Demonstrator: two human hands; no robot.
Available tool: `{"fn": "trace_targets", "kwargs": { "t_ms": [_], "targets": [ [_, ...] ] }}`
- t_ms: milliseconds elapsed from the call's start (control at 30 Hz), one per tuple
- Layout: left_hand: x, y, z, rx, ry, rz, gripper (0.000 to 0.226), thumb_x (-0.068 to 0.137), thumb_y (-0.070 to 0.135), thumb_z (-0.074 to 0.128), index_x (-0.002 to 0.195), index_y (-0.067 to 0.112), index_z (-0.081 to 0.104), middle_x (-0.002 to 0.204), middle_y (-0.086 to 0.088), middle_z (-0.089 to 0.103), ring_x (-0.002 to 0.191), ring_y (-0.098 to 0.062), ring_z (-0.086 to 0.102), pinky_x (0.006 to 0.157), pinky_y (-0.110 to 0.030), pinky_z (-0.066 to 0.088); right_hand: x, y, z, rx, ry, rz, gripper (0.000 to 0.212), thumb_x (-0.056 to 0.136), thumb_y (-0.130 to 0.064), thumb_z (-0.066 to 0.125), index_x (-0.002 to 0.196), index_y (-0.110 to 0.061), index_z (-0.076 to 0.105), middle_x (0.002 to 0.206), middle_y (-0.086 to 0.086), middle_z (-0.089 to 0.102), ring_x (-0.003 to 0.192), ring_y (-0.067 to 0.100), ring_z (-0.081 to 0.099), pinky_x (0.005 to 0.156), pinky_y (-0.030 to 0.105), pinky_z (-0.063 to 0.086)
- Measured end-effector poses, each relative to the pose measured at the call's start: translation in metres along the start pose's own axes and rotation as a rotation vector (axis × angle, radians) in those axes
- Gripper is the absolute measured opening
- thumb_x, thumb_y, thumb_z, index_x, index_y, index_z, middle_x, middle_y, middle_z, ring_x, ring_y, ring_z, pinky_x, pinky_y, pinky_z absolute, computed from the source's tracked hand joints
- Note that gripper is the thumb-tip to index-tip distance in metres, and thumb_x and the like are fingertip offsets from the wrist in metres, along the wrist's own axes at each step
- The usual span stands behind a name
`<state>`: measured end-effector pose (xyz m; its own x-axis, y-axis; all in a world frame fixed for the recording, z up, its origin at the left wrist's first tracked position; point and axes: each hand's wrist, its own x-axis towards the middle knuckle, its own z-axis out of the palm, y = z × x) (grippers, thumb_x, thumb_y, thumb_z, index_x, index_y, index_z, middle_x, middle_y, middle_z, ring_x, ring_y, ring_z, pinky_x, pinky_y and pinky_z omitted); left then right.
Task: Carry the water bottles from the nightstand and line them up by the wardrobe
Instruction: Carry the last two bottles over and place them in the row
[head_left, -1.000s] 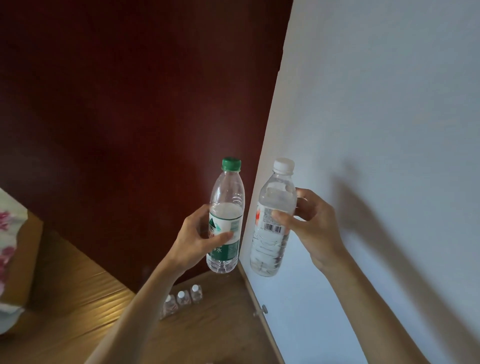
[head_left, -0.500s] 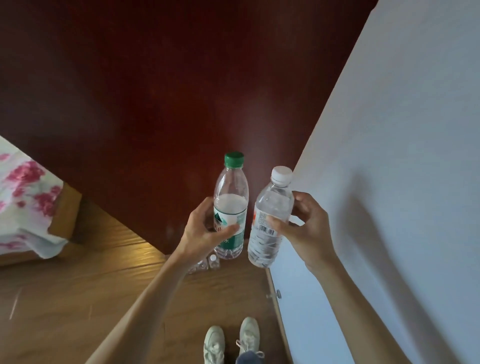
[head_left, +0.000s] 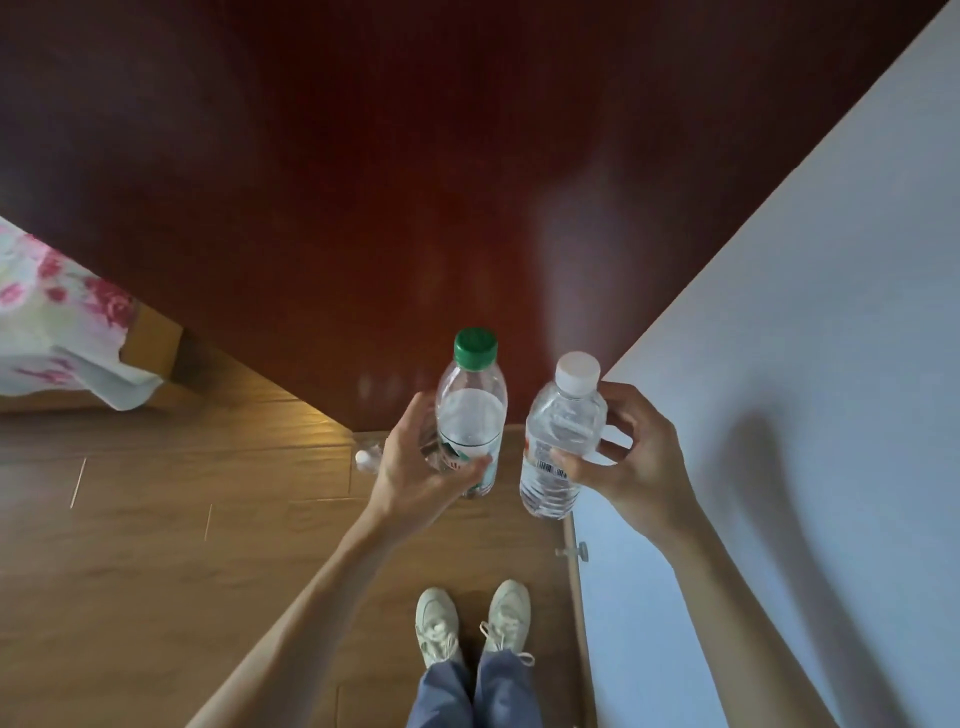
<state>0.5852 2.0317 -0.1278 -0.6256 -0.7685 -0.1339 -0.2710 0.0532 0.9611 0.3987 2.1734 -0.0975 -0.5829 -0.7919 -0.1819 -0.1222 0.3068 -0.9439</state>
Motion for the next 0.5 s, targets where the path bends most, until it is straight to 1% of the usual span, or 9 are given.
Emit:
{"fn": "trace_targets", "kwargs": {
  "t_ms": [67, 133, 200, 233, 300, 333, 400, 467, 500],
  "targets": [
    [0.003, -0.022, 0.007, 0.051, -0.001, 0.023, 0.057, 0.067, 0.015, 0.084, 0.116, 0.016, 0.054, 0.101, 0.000, 0.071, 0.090, -0.023, 0.071, 0.074, -0.046, 0.061, 0.004, 0.022, 0.005, -0.027, -0.025, 0.011, 0.060, 0.064, 0.002, 0.088, 0.113, -0.018, 0.059, 0.104, -0.022, 0.069, 0.102, 0.002, 0.065, 0.079, 0.009, 0.051],
    [0.006, -0.044, 0.017, 0.110, -0.009, 0.065, 0.056, 0.067, 0.011, 0.085, 0.113, 0.022, 0.053, 0.098, 0.009, 0.069, 0.085, -0.017, 0.070, 0.071, -0.040, 0.060, 0.006, 0.048, 0.012, -0.047, -0.058, 0.020, 0.061, 0.063, 0.004, 0.088, 0.112, -0.018, 0.059, 0.103, -0.026, 0.068, 0.100, -0.002, 0.065, 0.079, 0.006, 0.049],
    [0.007, -0.065, 0.027, 0.162, -0.026, 0.093, 0.058, 0.066, 0.019, 0.084, 0.114, 0.027, 0.052, 0.100, 0.020, 0.065, 0.086, -0.007, 0.067, 0.074, -0.028, 0.059, 0.007, 0.076, 0.019, -0.074, -0.090, 0.020, 0.063, 0.062, 0.000, 0.090, 0.113, -0.018, 0.058, 0.104, -0.027, 0.067, 0.100, -0.002, 0.064, 0.080, 0.006, 0.049],
    [0.007, -0.076, 0.032, 0.179, -0.037, 0.096, 0.058, 0.066, 0.026, 0.083, 0.115, 0.027, 0.051, 0.103, 0.024, 0.063, 0.088, -0.004, 0.066, 0.075, -0.024, 0.057, 0.007, 0.089, 0.023, -0.087, -0.104, 0.028, 0.064, 0.061, -0.005, 0.092, 0.114, -0.019, 0.058, 0.105, -0.028, 0.066, 0.101, -0.001, 0.064, 0.080, 0.007, 0.049],
    [0.004, -0.104, 0.042, 0.193, -0.052, 0.080, 0.058, 0.065, 0.035, 0.079, 0.115, 0.025, 0.051, 0.105, 0.028, 0.061, 0.087, -0.002, 0.065, 0.072, -0.023, 0.057, 0.006, 0.116, 0.031, -0.107, -0.129, 0.053, 0.064, 0.060, -0.016, 0.091, 0.114, -0.019, 0.057, 0.106, -0.029, 0.064, 0.103, -0.001, 0.063, 0.081, 0.007, 0.049],
    [0.002, -0.120, 0.047, 0.195, -0.057, 0.064, 0.057, 0.065, 0.037, 0.078, 0.113, 0.022, 0.051, 0.105, 0.027, 0.061, 0.085, -0.003, 0.065, 0.070, -0.025, 0.057, 0.005, 0.130, 0.034, -0.113, -0.137, 0.066, 0.064, 0.059, -0.016, 0.092, 0.113, -0.019, 0.057, 0.105, -0.029, 0.064, 0.102, 0.000, 0.063, 0.081, 0.007, 0.049],
    [-0.004, -0.150, 0.058, 0.204, -0.068, 0.030, 0.057, 0.065, 0.035, 0.078, 0.112, 0.016, 0.053, 0.105, 0.020, 0.063, 0.081, -0.005, 0.066, 0.068, -0.029, 0.057, 0.002, 0.159, 0.041, -0.131, -0.141, 0.092, 0.064, 0.061, -0.009, 0.093, 0.112, -0.018, 0.056, 0.104, -0.030, 0.064, 0.101, -0.001, 0.062, 0.080, 0.007, 0.049],
    [-0.008, -0.174, 0.065, 0.223, -0.082, 0.013, 0.056, 0.066, 0.027, 0.081, 0.112, 0.015, 0.053, 0.098, 0.015, 0.066, 0.078, -0.008, 0.067, 0.067, -0.032, 0.057, 0.000, 0.180, 0.046, -0.137, -0.142, 0.106, 0.063, 0.061, -0.006, 0.092, 0.111, -0.019, 0.055, 0.103, -0.031, 0.063, 0.100, -0.002, 0.062, 0.080, 0.007, 0.049],
    [-0.010, -0.188, 0.069, 0.232, -0.090, -0.001, 0.056, 0.066, 0.022, 0.083, 0.112, 0.015, 0.053, 0.095, 0.014, 0.067, 0.077, -0.009, 0.067, 0.068, -0.033, 0.057, -0.002, 0.193, 0.050, -0.139, -0.141, 0.116, 0.064, 0.060, -0.009, 0.093, 0.111, -0.019, 0.055, 0.104, -0.031, 0.062, 0.100, -0.003, 0.061, 0.079, 0.006, 0.049]
  ]
}}
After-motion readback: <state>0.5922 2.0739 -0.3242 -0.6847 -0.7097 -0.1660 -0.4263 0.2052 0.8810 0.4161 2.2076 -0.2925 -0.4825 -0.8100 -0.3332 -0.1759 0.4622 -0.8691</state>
